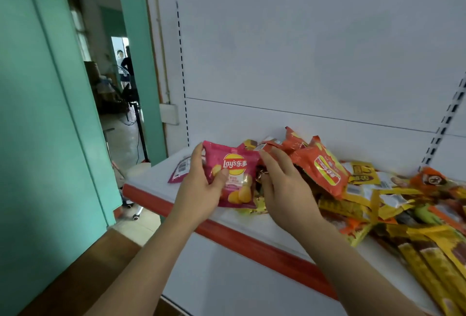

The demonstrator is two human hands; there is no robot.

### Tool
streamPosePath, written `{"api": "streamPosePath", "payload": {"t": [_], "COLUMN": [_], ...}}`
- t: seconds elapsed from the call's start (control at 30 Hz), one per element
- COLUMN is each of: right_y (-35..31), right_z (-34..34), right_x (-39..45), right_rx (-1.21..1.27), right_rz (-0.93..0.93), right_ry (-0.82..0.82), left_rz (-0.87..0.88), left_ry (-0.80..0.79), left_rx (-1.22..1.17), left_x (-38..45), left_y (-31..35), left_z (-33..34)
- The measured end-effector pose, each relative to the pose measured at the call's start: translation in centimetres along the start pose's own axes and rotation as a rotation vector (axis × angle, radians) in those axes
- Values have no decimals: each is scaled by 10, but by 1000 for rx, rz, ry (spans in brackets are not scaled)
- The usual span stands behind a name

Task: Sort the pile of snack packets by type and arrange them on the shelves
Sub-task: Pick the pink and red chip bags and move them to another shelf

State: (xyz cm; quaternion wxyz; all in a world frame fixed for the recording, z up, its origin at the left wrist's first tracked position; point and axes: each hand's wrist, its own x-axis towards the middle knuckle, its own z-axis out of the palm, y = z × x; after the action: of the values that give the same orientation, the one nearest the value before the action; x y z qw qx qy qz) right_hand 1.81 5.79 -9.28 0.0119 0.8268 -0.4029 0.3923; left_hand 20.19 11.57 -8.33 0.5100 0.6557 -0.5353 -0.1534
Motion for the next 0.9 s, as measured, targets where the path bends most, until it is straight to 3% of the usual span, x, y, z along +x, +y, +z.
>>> {"api": "streamPosePath", "payload": {"t": [0.17,0.43,0.53,0.73,0.83,0.9], "right_y": [-19,-47,-51,-68,-77,-83], "right_z": [43,88,88,55,37,40], "right_x": [25,61,59,40,34,31], "right_rx": [-86,-297,-352,-474,-406,-308], "right_rz": [38,204,194,106,87,85], "right_ry": [-184,-279,-132,362,571,594], "left_rz": [-103,-110,-72,-50,-26,5], "left_ry": [-6,-140,-180,-216,-248,-291], "left_rx": [-22,-93,-117,-258,-289,-309], "left_x": [25,78,95,118,124,123], "left_y": [-38,-78,-91,-106,-104,-94], "left_z": [-34,-72,-74,-72,-66,-59]}}
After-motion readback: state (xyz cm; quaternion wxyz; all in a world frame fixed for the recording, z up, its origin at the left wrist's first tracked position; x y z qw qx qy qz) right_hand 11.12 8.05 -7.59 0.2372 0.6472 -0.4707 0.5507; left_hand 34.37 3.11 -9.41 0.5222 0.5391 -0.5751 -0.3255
